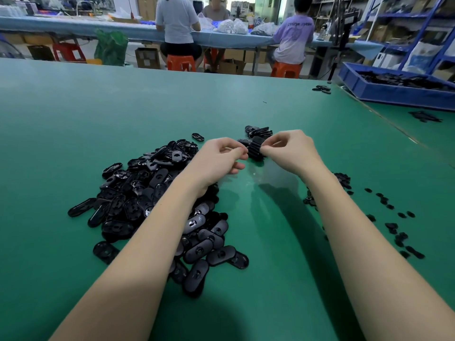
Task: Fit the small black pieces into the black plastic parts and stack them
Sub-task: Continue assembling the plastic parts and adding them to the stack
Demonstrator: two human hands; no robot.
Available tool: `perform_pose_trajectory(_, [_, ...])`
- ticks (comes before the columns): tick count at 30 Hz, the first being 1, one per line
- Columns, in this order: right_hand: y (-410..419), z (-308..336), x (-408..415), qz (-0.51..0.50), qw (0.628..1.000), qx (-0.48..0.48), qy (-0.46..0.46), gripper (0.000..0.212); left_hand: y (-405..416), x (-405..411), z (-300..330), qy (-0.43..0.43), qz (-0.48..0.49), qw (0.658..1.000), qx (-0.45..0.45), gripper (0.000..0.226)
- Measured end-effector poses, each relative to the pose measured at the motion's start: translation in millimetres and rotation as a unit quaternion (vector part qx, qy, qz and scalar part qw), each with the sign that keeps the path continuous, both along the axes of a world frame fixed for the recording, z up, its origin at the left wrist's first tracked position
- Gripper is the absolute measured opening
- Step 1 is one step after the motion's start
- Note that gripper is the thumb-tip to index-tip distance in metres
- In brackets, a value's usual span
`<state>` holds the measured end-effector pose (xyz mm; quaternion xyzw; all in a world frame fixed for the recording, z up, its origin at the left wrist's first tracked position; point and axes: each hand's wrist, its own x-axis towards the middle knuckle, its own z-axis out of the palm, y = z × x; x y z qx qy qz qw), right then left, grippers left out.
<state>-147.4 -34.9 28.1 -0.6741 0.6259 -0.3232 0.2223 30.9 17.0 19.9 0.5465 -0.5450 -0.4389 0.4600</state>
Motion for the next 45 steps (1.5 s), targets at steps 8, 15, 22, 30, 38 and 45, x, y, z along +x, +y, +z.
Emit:
perform_pose_trajectory(8, [42.2,-12.8,23.7,0.217,0.973,0.048,0.065,0.005,2.5,20.2,6.9,-0.022,0.022,0.999,-0.018,0.022])
perform_pose_trajectory(15, [48.0,-30.2,52.1,0.217,0.971,0.002,0.099,0.011,2.3,28.3,6.6,-0.064,0.026,0.997,-0.039,0.019])
perform_pose_trajectory(22, [42.9,-22.9,40.3,0.225,0.973,0.024,0.053,0.011,2.7,29.3,3.5,-0.1,0.007,0.994,-0.044,0.014])
perform_pose_trajectory(30, [33.3,-5.0,0.5,0.203,0.975,0.084,-0.018,0.009,3.9,22.7,3.4,-0.17,-0.011,0.984,-0.053,0.013])
perform_pose_trajectory(38, [32.2,4.3,-19.8,0.178,0.976,0.089,-0.087,0.007,11.2,5.6,-1.3,-0.226,-0.091,0.967,-0.074,0.018])
perform_pose_trajectory(45, [27.7,-0.5,-27.7,0.137,0.985,0.082,-0.059,0.007,8.1,-8.4,-12.3,-0.291,-0.049,0.951,-0.091,0.015])
